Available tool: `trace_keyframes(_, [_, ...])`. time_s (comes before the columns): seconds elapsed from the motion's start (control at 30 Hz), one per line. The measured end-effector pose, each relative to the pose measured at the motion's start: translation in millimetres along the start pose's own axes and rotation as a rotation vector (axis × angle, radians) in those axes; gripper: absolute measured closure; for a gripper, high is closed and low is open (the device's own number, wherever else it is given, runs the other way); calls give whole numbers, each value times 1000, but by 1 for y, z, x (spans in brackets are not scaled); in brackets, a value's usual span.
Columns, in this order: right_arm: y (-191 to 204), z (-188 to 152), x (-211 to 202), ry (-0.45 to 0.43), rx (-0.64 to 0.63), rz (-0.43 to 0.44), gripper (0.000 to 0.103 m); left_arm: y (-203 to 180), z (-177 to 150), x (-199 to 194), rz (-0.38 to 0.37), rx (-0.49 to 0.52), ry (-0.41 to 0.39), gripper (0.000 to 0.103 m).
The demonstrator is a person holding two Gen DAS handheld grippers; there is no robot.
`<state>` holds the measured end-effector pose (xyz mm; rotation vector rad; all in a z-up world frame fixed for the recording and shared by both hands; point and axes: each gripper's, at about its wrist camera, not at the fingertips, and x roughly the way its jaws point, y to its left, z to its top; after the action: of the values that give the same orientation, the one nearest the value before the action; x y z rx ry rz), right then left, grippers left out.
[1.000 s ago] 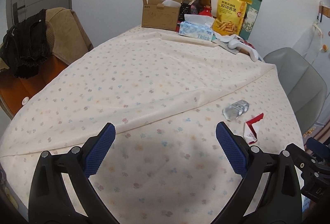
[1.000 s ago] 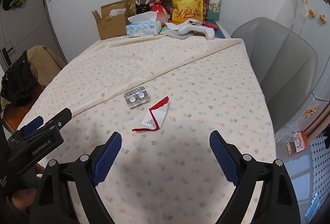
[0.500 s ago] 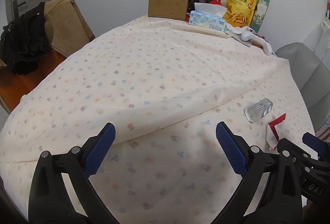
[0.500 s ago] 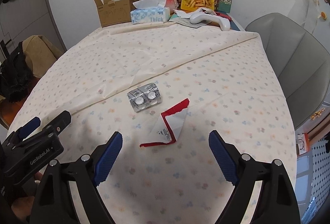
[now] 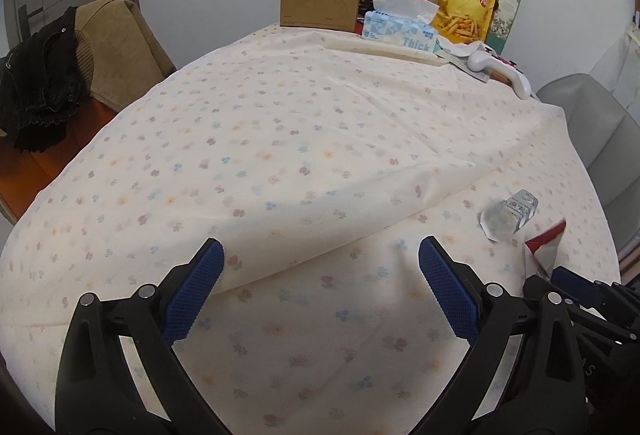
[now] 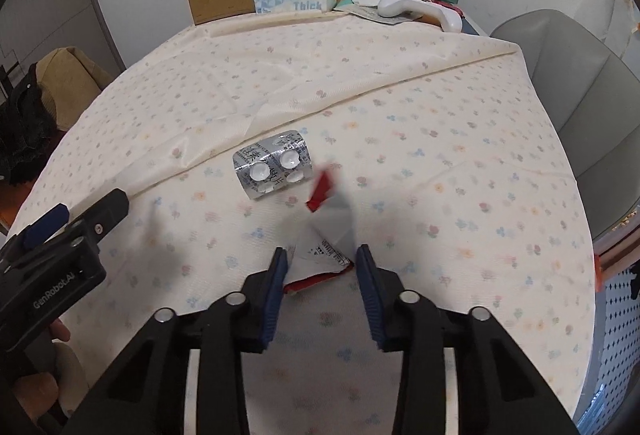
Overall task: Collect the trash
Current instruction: 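Grasp the red-edged paper scrap with the right gripper while the left gripper grasps the blister pack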
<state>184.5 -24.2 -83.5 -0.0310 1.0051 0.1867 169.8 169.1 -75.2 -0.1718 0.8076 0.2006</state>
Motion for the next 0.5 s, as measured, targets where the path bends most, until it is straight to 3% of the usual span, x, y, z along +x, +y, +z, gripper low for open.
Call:
trace_keyframes(0.03, [-1, 0, -2, 0, -1, 0, 90, -2, 0, -1, -5, 1, -2, 6])
trace_keyframes(0.07, [-3, -1, -3, 5, 3, 6, 97, -4, 0, -2, -10, 2, -4, 6])
trace_keyframes(0.4, [-35, -4, -22, -26, 52, -5, 101, -46, 4, -5, -69, 73, -16, 6])
trace_keyframes(0.5, [-42, -2, -28, -41, 71, 2, 95, -53, 5, -5, -68, 86, -18, 6])
